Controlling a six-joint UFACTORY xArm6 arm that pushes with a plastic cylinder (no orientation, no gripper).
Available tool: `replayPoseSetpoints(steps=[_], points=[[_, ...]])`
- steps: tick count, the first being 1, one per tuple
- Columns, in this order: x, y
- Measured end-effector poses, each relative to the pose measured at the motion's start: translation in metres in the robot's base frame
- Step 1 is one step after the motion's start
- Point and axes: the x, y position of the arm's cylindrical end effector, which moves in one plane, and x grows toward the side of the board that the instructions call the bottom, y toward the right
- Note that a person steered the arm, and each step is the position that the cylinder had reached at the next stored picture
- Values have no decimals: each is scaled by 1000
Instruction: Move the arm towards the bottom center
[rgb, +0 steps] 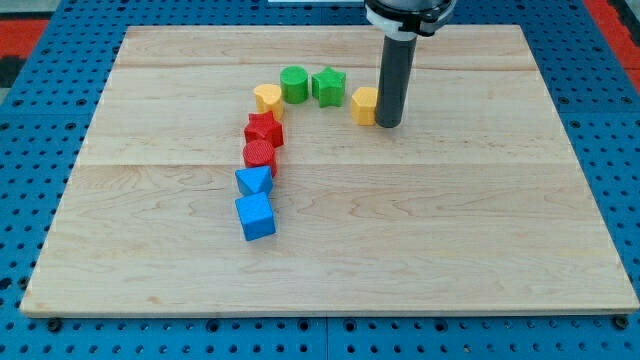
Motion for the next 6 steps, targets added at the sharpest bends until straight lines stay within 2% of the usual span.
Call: replayPoseSetpoints(steps=[2, 3, 4, 5, 6], points=[[3, 2], [66, 4], [127, -54], [140, -67], [195, -67]])
